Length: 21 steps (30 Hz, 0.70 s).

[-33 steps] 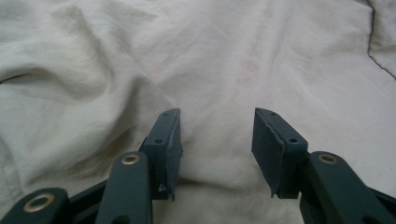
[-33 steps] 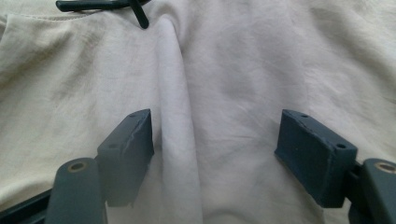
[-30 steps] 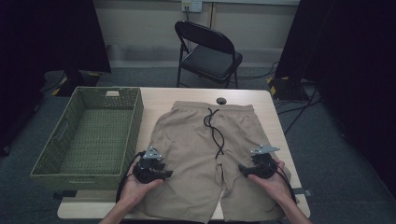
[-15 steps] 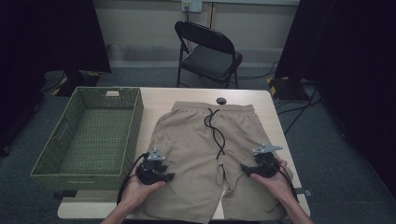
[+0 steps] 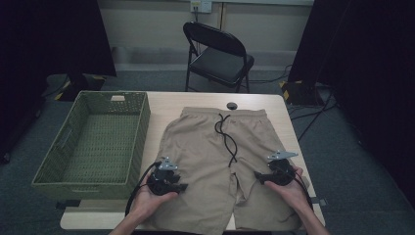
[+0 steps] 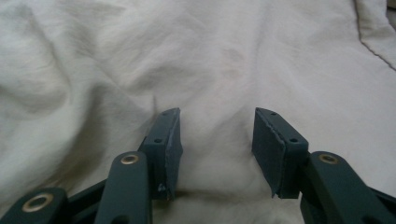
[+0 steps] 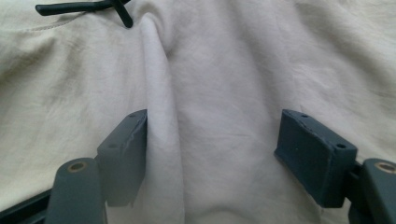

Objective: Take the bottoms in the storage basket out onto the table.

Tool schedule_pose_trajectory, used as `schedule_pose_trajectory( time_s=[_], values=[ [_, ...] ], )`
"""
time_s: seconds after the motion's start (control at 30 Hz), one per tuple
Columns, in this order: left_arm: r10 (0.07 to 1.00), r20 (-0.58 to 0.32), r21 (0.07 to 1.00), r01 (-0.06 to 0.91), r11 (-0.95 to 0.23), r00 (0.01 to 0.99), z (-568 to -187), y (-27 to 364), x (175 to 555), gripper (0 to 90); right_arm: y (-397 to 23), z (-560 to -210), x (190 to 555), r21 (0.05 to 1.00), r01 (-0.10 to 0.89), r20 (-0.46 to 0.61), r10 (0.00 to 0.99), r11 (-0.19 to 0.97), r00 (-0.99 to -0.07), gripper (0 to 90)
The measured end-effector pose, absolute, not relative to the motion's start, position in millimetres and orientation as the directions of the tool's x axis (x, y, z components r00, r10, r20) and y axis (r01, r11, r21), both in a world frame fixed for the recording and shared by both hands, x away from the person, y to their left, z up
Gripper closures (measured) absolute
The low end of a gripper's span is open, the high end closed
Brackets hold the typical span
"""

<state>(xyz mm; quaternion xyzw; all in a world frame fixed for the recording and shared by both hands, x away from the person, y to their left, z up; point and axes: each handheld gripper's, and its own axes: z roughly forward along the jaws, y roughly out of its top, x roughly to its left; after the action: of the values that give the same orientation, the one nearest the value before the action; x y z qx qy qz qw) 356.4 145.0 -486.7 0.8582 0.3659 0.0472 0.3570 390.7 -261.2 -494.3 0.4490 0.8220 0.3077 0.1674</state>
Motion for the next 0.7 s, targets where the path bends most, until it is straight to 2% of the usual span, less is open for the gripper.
schedule_pose_trajectory(
  time_s=[0.33,0.7],
  values=[
    [0.695,-0.21,0.688,0.609,-0.395,0.688,-474.3,164.6,361.0,51.6,-257.8,-491.4,388.5,0.667,0.631,0.031,0.831,0.396,-0.555,22.5],
    [0.715,-0.191,0.677,0.618,-0.4,0.672,-476.3,167.3,362.3,47.9,-238.1,-477.1,381.6,0.722,0.574,0.055,0.795,0.386,-0.603,21.7]
  ],
)
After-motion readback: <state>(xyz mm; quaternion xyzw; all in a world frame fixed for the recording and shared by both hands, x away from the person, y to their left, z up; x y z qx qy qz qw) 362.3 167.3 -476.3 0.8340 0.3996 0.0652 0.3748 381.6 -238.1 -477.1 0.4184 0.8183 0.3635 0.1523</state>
